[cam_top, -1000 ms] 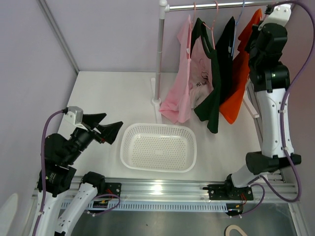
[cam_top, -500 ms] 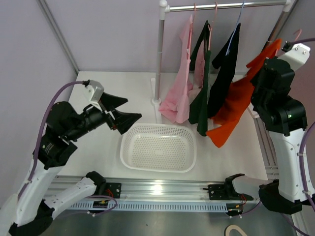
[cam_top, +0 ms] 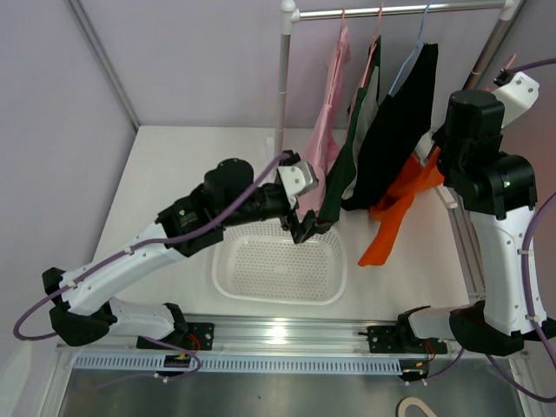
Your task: Remove the t-shirt from the hanger
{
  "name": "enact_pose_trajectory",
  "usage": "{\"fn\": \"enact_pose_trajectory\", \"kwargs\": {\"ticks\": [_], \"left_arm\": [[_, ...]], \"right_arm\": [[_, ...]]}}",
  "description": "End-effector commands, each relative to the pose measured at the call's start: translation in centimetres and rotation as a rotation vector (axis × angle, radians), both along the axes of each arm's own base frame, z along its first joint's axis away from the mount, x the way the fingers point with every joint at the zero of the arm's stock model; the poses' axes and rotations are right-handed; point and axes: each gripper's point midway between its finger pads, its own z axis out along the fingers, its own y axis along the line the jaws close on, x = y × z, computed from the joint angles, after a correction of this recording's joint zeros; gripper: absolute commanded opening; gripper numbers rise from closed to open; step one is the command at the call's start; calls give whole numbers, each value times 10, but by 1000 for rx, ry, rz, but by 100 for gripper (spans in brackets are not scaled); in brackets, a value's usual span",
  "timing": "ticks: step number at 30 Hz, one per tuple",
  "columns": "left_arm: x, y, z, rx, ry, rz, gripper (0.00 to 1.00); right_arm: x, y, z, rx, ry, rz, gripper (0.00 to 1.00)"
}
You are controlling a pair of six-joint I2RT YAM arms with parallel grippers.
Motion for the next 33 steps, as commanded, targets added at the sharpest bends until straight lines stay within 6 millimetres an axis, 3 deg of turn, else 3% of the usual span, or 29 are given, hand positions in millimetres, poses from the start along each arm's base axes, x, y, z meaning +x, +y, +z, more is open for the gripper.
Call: {"fn": "enact_pose_trajectory", "kwargs": {"ticks": [1,6,8,9,13,19,26,33], "left_arm": [[-1,-8,43,-144,-204,6,99],[-12,-28,35,-173,-261,-13,99],[-19,-37,49,-216,-294,-14,100],[-16,-47,42,-193,-309,-9,100],[-15,-72,50,-209,-318,-6,99],[-14,-105,39,-202,-276,-63,99],[-10,-127,27,-199,-235,-74,100],[-3,-146,26,-204,-213,-74,95]], "right_arm": [[-3,0,32,84,-121,-11,0],[9,7,33,104,-113,19,0],[12,12,31,120,-112,31,0],[13,13,29,122,-109,37,0],[16,23,27,143,-106,72,0],[11,26,33,145,-127,95,0],[4,24,41,145,-151,104,0],[0,25,42,148,-156,121,0]]}}
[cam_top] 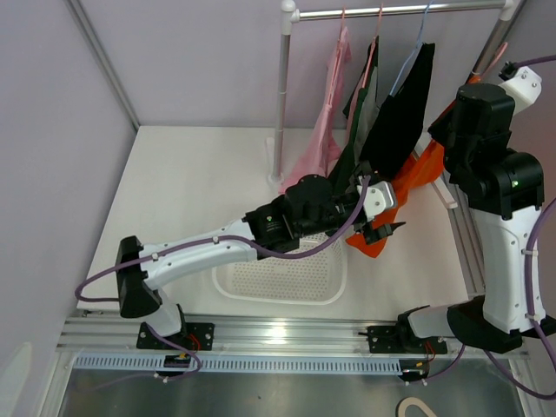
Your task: Remove the t-shirt from the hanger
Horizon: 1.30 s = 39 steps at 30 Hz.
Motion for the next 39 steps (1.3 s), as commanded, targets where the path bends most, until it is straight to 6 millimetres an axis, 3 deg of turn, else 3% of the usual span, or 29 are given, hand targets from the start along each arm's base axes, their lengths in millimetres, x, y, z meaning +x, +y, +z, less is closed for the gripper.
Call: {"fn": "enact_pose_trajectory", "kwargs": {"ticks": [1,4,8,15,18,21,22,23,30,36,39], "left_arm": [[-2,-11,30,-82,-4,-25,93],[-2,-20,29,-73,4,-42,83],[-5,-28,17,-47,22,-77,56],[-13,-34,0,4,50,-123,62],[-10,-33,-8,17,59,-107,54],[-8,-33,-14,30,55,-94,38],[-6,-33,-15,35,53,-87,8],[-4,-32,-16,37,56,-74,1],[-5,-23,-16,38,50,-59,1],[-22,-5,-3,59,48,-80,1],[-30,4,2,56,38,-82,1]], "right_arm": [[-10,0,25,40,-97,16,0],[-12,-1,26,40,-103,15,0],[-15,-3,32,34,-116,14,0],[-16,-4,39,35,-136,11,0],[-16,-5,39,37,-137,6,0],[-17,-5,40,39,-142,6,0],[-17,-5,41,37,-141,6,0],[-16,-5,41,38,-142,4,0],[-13,-12,38,7,-128,-32,0],[10,-37,23,-24,-81,-115,0],[21,-40,19,-19,-82,-108,0]]}}
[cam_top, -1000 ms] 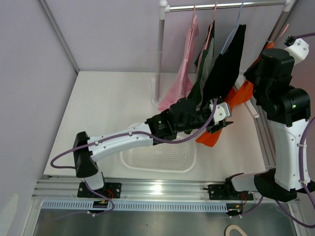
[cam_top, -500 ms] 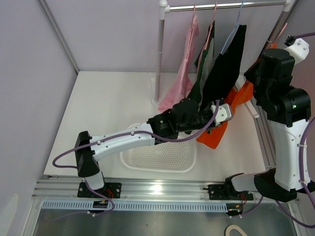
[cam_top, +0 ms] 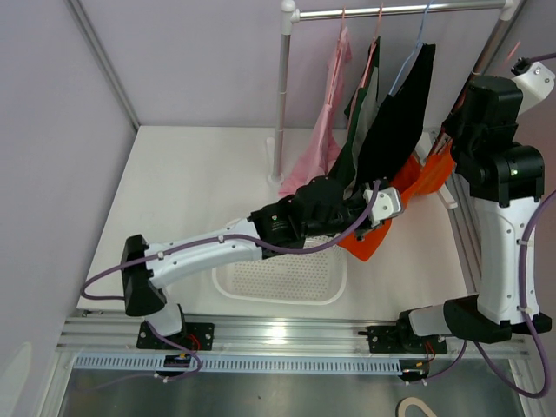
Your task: Remove the t-shirt from the hanger
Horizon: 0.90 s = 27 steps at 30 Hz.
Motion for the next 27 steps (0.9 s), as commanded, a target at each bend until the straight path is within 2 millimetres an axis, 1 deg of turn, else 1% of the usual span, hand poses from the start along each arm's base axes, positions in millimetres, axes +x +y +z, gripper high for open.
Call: {"fn": "enact_pose_trajectory", "kwargs": {"ticks": [1,2,3,4,5,6,7,8,10,11,13,14,15,16,17,18,19,20,21,22,24,25,26,27], "left_arm": [[-25,22,34,-44,-28,-33,1],[-28,23,36,-44,-30,-31,1],[-31,29,40,-45,-32,-31,1],[-32,28,37,-40,-32,-31,1],[-34,36,50,-69,-41,-22,1],[-37,38,47,-71,-48,-22,1],[-40,42,51,-82,-56,-24,1],[-46,50,60,-103,-64,-26,1],[-54,59,67,-111,-75,-35,1],[-65,66,76,-127,-82,-52,1],[-72,74,75,-122,-101,-46,1],[-80,76,77,-128,-106,-58,1],[-84,83,84,-147,-108,-57,1],[-87,83,77,-140,-100,-65,1],[-89,84,79,-155,-95,-71,1],[-89,83,79,-168,-86,-71,1],[-86,78,62,-141,-79,-59,1],[-85,73,64,-158,-92,-55,1],[-84,68,57,-140,-90,-56,1],[-82,55,42,-105,-81,-59,1],[-76,42,36,-115,-82,-51,1],[-70,27,22,-103,-71,-46,1],[-60,20,31,-144,-45,-58,1],[-56,11,30,-151,-22,-79,1]], "right_arm": [[15,-8,21,14,-102,-18,0],[19,-9,20,8,-97,-27,0],[21,-11,19,8,-96,-33,0],[22,-13,18,5,-91,-37,0],[26,-14,15,4,-84,-40,0],[28,-14,14,0,-79,-42,0],[29,-16,13,-2,-76,-45,0],[32,-19,11,-6,-76,-56,0],[36,-25,9,-13,-73,-70,0],[37,-33,7,-18,-66,-90,0],[45,-39,3,-20,-59,-101,0],[46,-47,2,-18,-58,-116,0],[49,-50,0,-15,-57,-117,0],[53,-50,1,-8,-65,-107,0],[54,-50,2,-6,-67,-106,0],[53,-50,10,-4,-86,-98,0],[54,-45,9,7,-75,-75,0],[51,-44,14,13,-88,-69,0],[48,-44,22,14,-107,-66,0],[42,-42,28,13,-122,-55,0],[36,-35,35,26,-131,-12,0],[28,-31,41,36,-136,9,0],[21,-25,46,47,-147,46,0],[15,-22,50,61,-163,58,0]]}}
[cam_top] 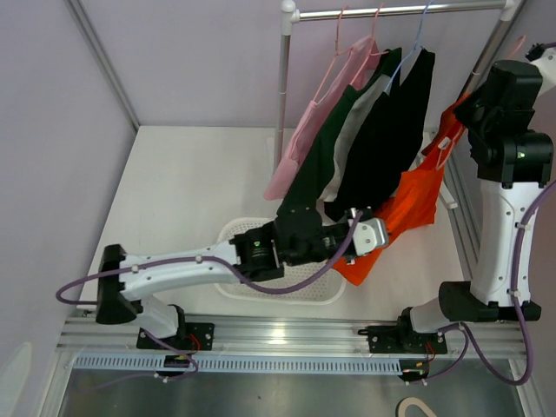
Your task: Remove the t-shirt from the hanger
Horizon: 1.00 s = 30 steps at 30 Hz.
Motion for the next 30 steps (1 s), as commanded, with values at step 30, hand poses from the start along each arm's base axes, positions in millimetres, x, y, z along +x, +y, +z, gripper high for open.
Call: {"fn": "enact_pose_trajectory", "kwargs": {"ticks": [30], "left_arm": [[80,-12,132,-153,95,23,1]], "right_arm": [[-29,48,85,-96,-259,351,0]]}}
